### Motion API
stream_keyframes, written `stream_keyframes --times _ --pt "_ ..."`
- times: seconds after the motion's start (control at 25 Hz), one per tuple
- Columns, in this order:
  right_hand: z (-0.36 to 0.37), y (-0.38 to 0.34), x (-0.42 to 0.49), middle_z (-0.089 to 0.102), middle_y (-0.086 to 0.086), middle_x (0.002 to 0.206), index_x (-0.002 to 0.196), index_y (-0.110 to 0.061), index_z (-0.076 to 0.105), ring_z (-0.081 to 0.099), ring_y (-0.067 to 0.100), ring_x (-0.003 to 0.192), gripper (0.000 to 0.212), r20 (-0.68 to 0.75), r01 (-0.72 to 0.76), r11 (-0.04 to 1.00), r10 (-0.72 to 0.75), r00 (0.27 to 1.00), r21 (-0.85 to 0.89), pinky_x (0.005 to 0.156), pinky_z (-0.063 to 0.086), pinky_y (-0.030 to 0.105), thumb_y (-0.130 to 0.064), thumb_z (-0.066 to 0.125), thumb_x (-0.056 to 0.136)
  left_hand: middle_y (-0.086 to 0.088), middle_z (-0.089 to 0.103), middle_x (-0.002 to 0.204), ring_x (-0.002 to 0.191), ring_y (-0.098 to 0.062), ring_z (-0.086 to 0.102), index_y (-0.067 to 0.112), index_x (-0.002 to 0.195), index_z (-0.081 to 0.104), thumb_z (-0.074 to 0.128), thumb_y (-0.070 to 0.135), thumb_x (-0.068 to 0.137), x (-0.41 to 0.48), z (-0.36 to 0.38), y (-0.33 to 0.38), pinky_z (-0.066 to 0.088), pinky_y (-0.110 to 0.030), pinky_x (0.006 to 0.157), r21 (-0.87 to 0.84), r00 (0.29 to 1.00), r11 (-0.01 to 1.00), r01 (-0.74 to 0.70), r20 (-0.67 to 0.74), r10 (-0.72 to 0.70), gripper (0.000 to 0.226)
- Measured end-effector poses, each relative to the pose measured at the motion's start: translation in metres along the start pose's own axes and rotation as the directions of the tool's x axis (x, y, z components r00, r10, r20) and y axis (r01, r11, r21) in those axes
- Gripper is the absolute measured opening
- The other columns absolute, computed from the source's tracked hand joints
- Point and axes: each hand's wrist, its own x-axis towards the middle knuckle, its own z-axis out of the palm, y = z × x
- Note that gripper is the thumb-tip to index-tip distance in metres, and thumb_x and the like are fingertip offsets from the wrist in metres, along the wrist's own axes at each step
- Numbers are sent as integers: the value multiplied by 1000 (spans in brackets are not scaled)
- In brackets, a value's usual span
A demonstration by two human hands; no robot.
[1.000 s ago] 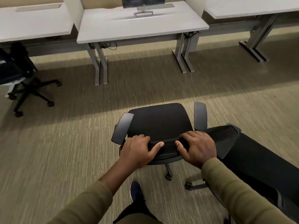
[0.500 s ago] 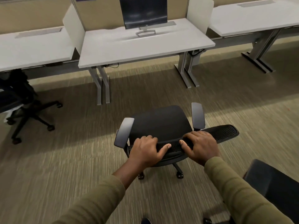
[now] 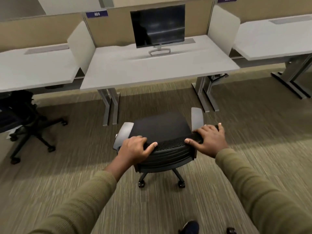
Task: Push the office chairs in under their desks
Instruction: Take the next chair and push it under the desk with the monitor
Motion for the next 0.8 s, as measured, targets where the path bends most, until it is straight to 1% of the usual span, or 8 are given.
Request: stream_keyframes --times 0.16,0.24,0.32,0.36,0.64,0.8 --pt "-19 14 81 53 -6 141 138 -39 50 37 21 140 114 180 113 994 -111 977 -3 120 0 63 -107 12 55 2 64 84 85 -20 63 22 82 62 25 81 91 62 -5 -13 51 -41 76 -4 985 991 136 112 -135 70" --pt "-26 17 118 50 -6 144 142 -39 46 35 22 142 109 232 130 991 -122 965 -19 120 1 64 -105 23 57 2 64 87 87 -19 63 23 85 63 26 82 90 91 -7 -19 50 -41 78 -21 974 984 177 148 -172 71" --pt "-29 19 143 49 -5 147 143 -39 45 33 22 143 100 251 132 991 -121 961 -27 120 1 64 -100 34 64 3 65 87 86 -20 63 23 86 65 26 85 89 112 -9 -24 50 -40 77 -26 972 981 191 146 -185 73" --pt "-31 21 160 49 -5 147 143 -39 44 33 22 143 98 258 136 990 -123 958 -32 120 1 64 -98 36 66 3 65 87 85 -20 63 23 86 65 25 86 88 127 -9 -29 51 -40 77 -30 970 979 201 144 -195 74" --pt "-32 9 262 48 -4 148 143 -39 44 32 23 143 90 280 145 989 -130 951 -33 120 2 63 -94 42 71 7 63 83 79 -14 61 26 81 64 16 92 82 209 -12 -79 53 -40 73 -58 970 976 212 138 -202 82" --pt "-29 -5 330 47 -5 149 142 -39 45 31 22 145 92 273 157 987 -144 951 -23 121 -1 61 -95 41 70 8 62 82 77 -12 60 26 83 65 14 93 80 259 -15 -118 51 -37 70 -70 967 970 231 125 -222 85"
